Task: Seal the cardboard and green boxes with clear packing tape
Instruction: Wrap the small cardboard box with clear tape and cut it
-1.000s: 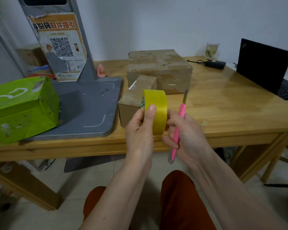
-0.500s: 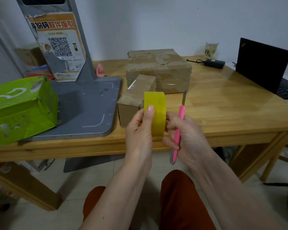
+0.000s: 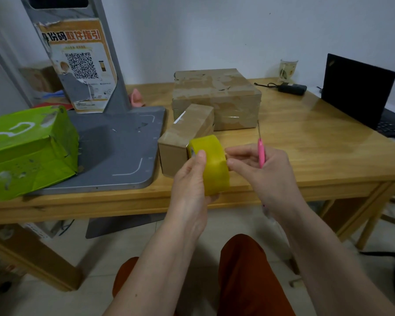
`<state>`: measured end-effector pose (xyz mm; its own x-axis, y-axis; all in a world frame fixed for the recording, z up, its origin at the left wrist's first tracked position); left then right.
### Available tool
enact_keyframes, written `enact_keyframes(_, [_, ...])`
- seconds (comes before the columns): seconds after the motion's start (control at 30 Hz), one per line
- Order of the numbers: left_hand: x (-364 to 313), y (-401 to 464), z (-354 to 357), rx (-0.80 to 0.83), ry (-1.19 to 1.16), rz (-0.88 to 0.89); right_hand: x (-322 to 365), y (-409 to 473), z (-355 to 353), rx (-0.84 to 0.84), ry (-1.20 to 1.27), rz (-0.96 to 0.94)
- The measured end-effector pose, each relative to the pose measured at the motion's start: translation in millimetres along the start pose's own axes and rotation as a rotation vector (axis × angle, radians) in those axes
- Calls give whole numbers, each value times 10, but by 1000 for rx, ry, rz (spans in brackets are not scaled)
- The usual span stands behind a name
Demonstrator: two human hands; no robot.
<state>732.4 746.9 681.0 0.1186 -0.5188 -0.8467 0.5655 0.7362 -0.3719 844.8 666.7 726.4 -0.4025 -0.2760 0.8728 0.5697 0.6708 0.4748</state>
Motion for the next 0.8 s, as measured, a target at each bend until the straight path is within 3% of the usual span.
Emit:
enact_keyframes(0.3, [58, 3, 52, 34, 119, -45, 21, 28, -114, -35, -168, -31])
enact_keyframes(0.47, [140, 12, 80, 38, 163, -78, 11, 37, -114, 33, -395, -55])
enact_keyframes(0.63, [157, 37, 60, 11, 149, -92, -14, 37, -170, -13, -278, -12])
enact_keyframes(0.8, [168, 54, 54, -22, 168, -80, -31, 30, -172, 2, -356, 9])
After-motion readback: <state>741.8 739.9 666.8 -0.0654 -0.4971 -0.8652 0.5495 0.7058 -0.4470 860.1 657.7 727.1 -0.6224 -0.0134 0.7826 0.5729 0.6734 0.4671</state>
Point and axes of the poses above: each hand's wrist, its own y-axis towards the middle knuckle, its own z-axis out of the palm, x = y × z, the point moved 8 cm from there along y, towards the middle knuckle, and after that the axes turned 12 degrees about -z, right-handed, at the moved point
